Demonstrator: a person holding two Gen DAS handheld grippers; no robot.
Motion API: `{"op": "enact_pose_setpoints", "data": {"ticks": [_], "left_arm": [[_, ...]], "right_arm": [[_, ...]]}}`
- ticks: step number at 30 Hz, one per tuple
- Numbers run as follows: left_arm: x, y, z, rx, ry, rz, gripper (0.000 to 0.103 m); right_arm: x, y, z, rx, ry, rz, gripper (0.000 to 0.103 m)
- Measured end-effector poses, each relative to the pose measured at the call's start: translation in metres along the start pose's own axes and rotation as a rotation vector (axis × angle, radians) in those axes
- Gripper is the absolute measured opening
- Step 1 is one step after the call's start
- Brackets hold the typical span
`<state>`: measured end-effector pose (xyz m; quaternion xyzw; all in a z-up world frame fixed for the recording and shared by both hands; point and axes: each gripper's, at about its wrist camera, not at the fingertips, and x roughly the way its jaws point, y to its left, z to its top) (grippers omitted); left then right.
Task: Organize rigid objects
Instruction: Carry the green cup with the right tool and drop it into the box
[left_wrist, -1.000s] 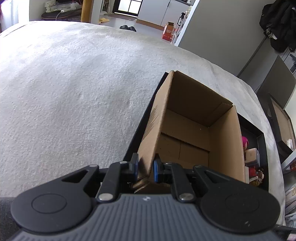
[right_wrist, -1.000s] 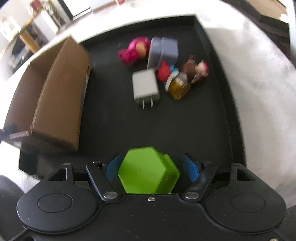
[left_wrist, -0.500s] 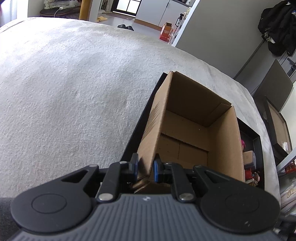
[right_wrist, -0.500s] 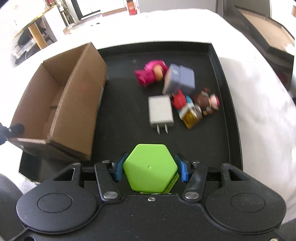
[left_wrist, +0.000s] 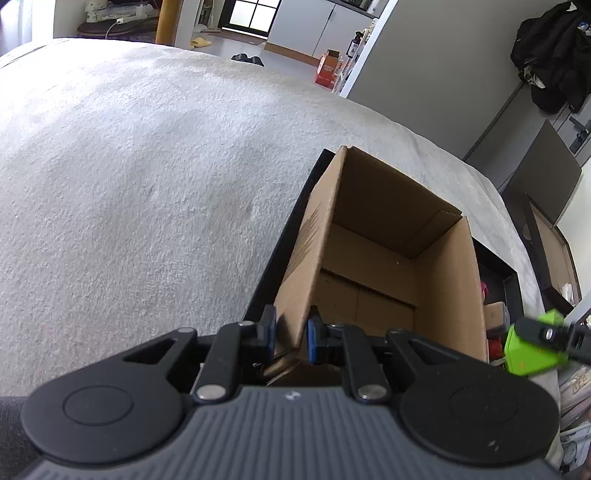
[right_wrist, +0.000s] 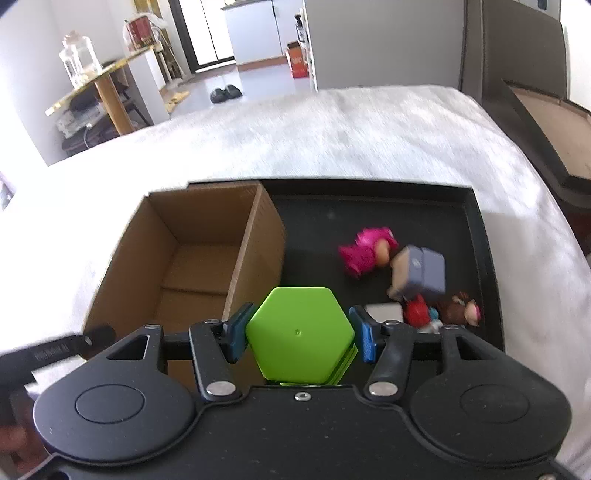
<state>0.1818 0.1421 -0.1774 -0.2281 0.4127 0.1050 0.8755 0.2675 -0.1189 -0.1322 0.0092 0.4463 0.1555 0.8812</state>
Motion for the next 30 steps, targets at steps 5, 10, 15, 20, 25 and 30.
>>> {"op": "enact_pose_setpoints", "data": {"ticks": [5, 10, 15, 20, 25, 30], "left_arm": [[0.001, 0.001, 0.001, -0.002, -0.001, -0.005, 0.015], [0.001, 0.002, 0.001, -0.001, 0.000, -0.012, 0.015], [0.001, 0.003, 0.000, 0.004, -0.006, -0.016, 0.015], [0.001, 0.001, 0.000, 0.023, -0.018, -0.013, 0.015], [0.001, -0.002, 0.000, 0.027, -0.019, -0.008, 0.015], [0.001, -0.003, 0.000, 0.016, -0.012, 0.000, 0.015]], "right_arm": [[0.000, 0.014, 0.013, -0.014, -0.026, 0.034, 0.054], [0.004, 0.031, 0.027, -0.033, -0.041, 0.078, 0.054], [0.018, 0.048, 0.036, -0.071, -0.024, 0.124, 0.055], [0.036, 0.062, 0.043, -0.094, -0.005, 0.170, 0.055], [0.040, 0.074, 0.045, -0.125, -0.040, 0.218, 0.069], [0.038, 0.058, 0.037, -0.078, -0.044, 0.247, 0.069]]}}
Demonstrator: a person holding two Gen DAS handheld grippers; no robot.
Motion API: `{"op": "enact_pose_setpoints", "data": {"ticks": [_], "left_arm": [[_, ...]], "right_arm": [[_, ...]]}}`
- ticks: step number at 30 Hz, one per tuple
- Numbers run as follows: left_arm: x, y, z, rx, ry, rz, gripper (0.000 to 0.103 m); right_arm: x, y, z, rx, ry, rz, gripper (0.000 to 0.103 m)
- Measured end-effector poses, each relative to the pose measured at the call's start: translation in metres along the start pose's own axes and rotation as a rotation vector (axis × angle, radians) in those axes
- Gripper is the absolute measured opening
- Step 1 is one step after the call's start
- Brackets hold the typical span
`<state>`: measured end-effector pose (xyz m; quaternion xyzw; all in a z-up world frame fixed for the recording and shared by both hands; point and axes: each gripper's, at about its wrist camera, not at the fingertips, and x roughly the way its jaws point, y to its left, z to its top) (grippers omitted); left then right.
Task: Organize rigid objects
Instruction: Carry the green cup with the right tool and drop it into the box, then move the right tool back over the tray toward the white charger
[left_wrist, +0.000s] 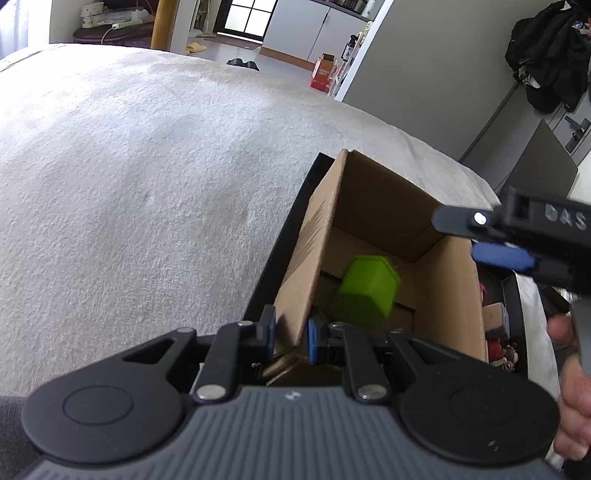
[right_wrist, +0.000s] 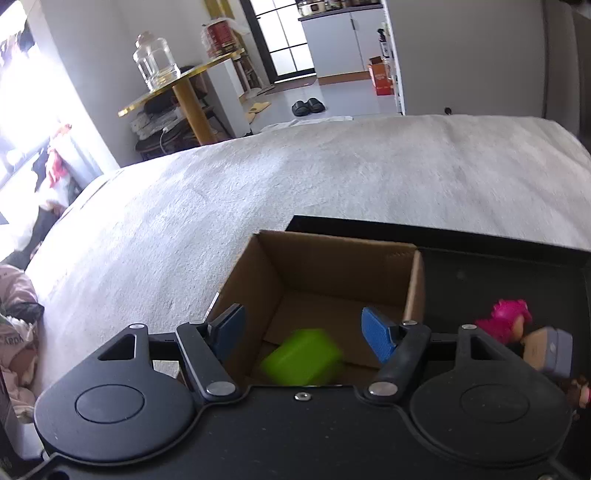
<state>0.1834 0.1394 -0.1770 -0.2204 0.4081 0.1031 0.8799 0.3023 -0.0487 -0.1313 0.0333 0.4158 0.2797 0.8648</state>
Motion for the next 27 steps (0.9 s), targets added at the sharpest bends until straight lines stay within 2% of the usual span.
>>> {"op": "enact_pose_setpoints", "data": {"ticks": [6, 23, 25, 27], "left_arm": [[0.000, -0.011, 0.000, 0.034, -0.003, 0.048, 0.015], [-0.022, -0.043, -0.002, 0.097, -0.071, 0.173, 0.017], [-0.021, -0.048, -0.003, 0.118, -0.050, 0.176, 0.030], [-0.022, -0.051, -0.005, 0.123, -0.055, 0.213, 0.038]], "right_arm": [[-0.022, -0.024, -0.009, 0.072, -0.009, 0.019, 0.069], [-0.065, -0.085, -0.049, 0.186, -0.014, -0.037, 0.075], [-0.067, -0.097, -0.055, 0.224, -0.005, -0.031, 0.075], [-0.069, -0.106, -0.061, 0.236, -0.004, -0.039, 0.075]]}}
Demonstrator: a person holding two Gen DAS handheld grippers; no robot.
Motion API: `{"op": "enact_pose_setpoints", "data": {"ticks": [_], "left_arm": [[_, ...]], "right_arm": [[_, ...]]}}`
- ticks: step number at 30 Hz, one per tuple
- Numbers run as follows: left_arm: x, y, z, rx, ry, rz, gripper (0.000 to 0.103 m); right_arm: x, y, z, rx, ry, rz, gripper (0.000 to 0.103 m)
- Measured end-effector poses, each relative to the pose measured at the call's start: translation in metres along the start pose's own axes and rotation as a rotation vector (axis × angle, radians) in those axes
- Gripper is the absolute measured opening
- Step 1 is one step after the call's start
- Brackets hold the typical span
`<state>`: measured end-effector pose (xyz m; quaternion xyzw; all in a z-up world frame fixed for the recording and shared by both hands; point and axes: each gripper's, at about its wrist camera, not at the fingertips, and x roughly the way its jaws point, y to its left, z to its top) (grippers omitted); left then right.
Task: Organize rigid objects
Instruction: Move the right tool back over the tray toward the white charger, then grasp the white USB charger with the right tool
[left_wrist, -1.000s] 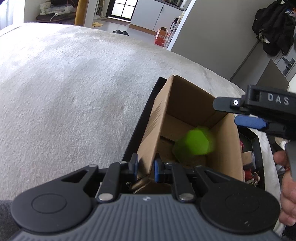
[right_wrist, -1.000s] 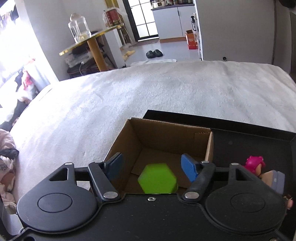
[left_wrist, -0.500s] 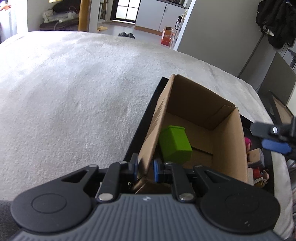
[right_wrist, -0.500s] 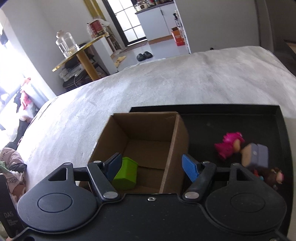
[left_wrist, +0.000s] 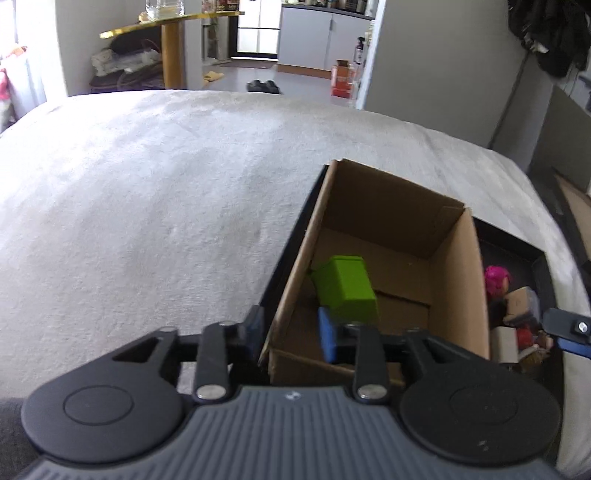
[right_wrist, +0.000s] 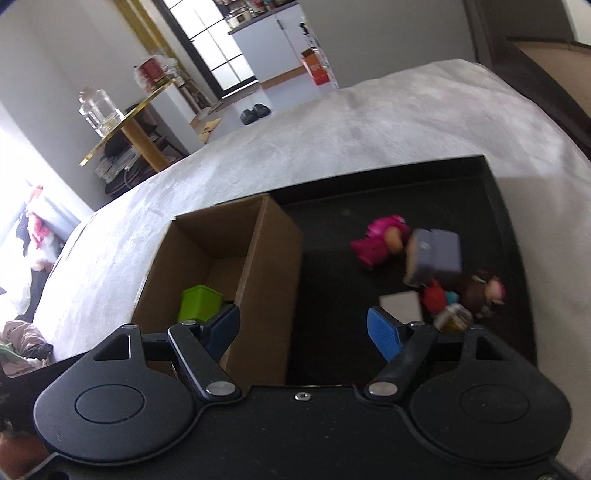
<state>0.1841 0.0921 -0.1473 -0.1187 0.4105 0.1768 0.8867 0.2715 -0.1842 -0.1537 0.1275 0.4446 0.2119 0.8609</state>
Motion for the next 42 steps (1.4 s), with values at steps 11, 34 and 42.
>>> {"op": "enact_pose_setpoints", "data": {"ticks": [11, 34, 42], "left_arm": [[-0.027, -0.021, -0.006, 0.051, -0.079, 0.103, 0.072], [-0.029, -0.053, -0.004, 0.151, -0.102, 0.197, 0.082], [-0.026, -0.052, -0.003, 0.141, -0.094, 0.199, 0.082]], "right_arm": [[0.010, -0.028, -0.022, -0.006, 0.027, -0.009, 0.067], [0.049, -0.035, -0.039, -0.136, -0.043, -0.175, 0.038], [0.068, -0.041, -0.042, -0.163, 0.002, -0.224, 0.037]]}}
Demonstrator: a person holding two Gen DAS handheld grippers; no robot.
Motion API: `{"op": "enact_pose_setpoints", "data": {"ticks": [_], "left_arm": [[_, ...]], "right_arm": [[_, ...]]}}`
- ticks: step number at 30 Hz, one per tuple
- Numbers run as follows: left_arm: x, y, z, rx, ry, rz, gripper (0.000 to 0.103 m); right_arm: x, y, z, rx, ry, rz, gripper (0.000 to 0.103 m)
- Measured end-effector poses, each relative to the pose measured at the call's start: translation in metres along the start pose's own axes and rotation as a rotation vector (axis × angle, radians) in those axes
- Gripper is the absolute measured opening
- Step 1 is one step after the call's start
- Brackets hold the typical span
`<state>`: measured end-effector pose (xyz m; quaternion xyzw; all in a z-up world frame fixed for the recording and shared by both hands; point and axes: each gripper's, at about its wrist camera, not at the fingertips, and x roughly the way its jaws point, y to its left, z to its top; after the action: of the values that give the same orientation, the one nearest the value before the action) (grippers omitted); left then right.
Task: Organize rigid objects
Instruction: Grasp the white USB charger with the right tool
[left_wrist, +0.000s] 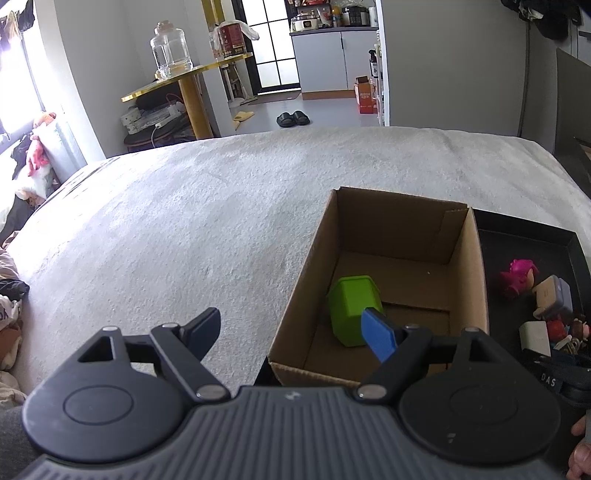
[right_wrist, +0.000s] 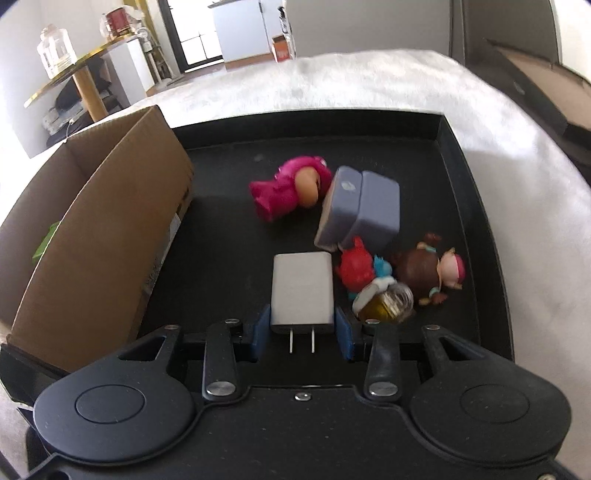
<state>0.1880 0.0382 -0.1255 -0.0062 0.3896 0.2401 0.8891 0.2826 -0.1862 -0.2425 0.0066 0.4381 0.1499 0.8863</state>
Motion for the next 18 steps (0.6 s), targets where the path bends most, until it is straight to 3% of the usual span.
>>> {"op": "enact_pose_setpoints", "data": {"ticks": [7, 18], "left_arm": [[-0.002, 0.004, 0.002, -0.029, -0.006, -0.027, 0.082], [-0.001, 0.021, -0.002, -0.087, -0.020, -0.097, 0.082]], "right_arm": [[-0.018, -0.005, 0.003, 0.015, -0.051, 0.021, 0.036], [-0.037, 0.010, 0.023, 0.016, -0.053, 0.073, 0.036]]}}
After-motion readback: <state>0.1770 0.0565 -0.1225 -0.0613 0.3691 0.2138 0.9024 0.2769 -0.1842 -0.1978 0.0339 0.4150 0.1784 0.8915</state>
